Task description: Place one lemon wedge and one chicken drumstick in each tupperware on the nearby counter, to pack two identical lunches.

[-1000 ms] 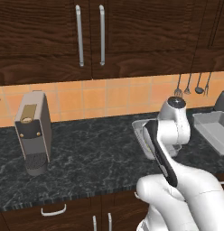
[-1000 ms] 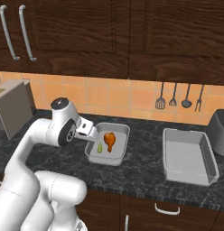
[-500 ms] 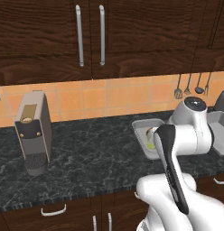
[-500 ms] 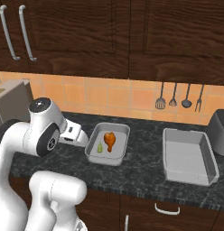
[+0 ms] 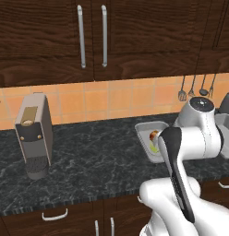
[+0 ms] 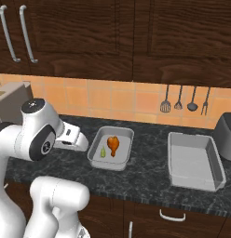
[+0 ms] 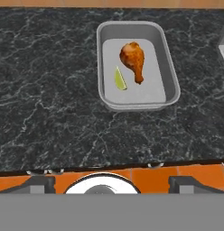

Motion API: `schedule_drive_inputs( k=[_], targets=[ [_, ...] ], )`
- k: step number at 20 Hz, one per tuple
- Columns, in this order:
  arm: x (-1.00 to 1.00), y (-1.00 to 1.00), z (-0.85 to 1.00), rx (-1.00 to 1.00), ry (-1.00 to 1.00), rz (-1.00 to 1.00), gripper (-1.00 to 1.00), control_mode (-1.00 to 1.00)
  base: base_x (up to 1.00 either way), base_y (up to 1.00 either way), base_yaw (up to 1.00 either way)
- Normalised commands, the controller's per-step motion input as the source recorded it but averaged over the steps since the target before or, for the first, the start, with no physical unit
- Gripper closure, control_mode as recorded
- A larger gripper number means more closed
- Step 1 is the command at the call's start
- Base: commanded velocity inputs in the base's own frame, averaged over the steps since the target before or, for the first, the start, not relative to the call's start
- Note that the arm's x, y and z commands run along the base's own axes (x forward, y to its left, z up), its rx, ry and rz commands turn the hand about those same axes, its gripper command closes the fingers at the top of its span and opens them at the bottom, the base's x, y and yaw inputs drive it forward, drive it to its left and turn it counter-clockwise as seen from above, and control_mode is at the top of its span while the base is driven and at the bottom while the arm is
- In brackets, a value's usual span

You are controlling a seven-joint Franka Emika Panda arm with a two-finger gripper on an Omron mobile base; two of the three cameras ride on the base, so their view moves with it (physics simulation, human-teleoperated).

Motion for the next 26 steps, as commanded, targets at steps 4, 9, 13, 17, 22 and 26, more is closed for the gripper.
schedule_drive_inputs(
  k=[4, 9, 13, 17, 22, 26],
  targets=[
    [0.00, 0.00, 0.00, 0.00, 0.00, 0.00, -1.00, -1.00, 0.00, 0.00, 0.00],
    [-0.08, 0.00, 0.00, 0.00, 0.00, 0.00, -1.00, 1.00, -0.59, -0.10, -0.04],
    [0.00, 0.00, 0.00, 0.00, 0.00, 0.00, -1.00, 1.00, -0.96, -0.76, -0.26],
    [0.00, 0.00, 0.00, 0.00, 0.00, 0.00, -1.00, 1.00, -0.99, -1.00, -0.18],
    [0.00, 0.00, 0.00, 0.00, 0.00, 0.00, -1.00, 1.00, -0.82, -1.00, -0.15],
    [0.00, 0.00, 0.00, 0.00, 0.00, 0.00, -1.00, 1.00, -0.54, -1.00, -0.12]
  ],
)
